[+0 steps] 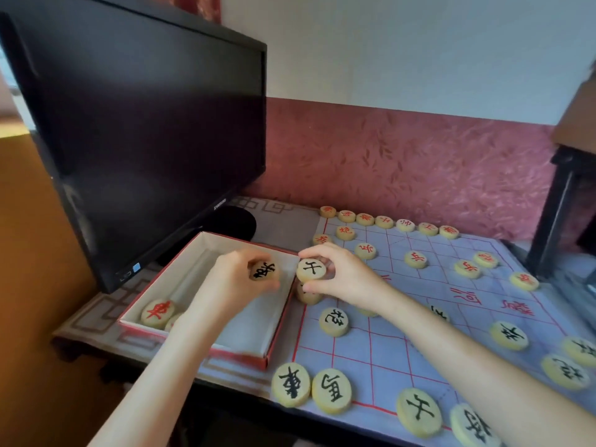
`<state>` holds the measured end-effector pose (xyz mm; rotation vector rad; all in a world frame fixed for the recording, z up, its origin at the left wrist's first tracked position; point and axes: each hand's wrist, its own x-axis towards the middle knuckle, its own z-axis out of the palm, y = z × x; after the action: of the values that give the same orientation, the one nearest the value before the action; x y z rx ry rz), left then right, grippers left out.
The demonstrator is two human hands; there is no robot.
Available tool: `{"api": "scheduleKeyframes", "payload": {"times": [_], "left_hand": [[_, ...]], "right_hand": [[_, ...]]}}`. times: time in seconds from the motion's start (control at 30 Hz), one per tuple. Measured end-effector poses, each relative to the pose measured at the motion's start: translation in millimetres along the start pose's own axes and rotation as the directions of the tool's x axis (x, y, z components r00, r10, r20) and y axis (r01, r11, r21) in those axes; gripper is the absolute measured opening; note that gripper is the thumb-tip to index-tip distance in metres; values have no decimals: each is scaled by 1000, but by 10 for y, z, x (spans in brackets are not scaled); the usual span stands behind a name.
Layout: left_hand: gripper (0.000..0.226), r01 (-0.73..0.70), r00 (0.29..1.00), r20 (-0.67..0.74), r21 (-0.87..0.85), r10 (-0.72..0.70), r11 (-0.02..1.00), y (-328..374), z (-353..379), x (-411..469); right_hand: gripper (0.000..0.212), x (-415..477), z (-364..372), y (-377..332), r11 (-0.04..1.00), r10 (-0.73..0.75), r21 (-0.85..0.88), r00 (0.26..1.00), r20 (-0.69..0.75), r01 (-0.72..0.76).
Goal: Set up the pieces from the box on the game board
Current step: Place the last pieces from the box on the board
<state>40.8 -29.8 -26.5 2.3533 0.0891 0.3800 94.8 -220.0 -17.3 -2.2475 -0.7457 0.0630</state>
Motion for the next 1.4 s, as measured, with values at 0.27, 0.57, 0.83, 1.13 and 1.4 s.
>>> {"api": "scheduleKeyframes", "payload": {"times": [0.27, 0.57, 0.83, 1.13, 1.4], "left_hand": [[47, -133, 987, 75, -81, 139, 988, 520, 288, -350], [46, -230, 946, 191, -178, 263, 957, 1013, 713, -678], [47, -253, 927, 228, -203, 297, 946, 1143, 883, -839], [48, -257, 926, 246, -147, 287, 955, 1040, 834, -955], [49, -254, 928, 251, -120, 277, 960, 990, 829, -1055]], "right_hand": [[50, -785, -479, 198, 998, 59, -31, 997, -47, -60], [49, -1821, -968, 460, 972, 219, -73, 974, -55, -223], [52, -2487, -1039, 625, 942, 316, -111, 948, -29, -317], [55, -2619, -903, 676, 923, 342, -180, 940, -21, -340], [59, -2655, -884, 603, 935, 305, -184, 952, -13, -302]]}}
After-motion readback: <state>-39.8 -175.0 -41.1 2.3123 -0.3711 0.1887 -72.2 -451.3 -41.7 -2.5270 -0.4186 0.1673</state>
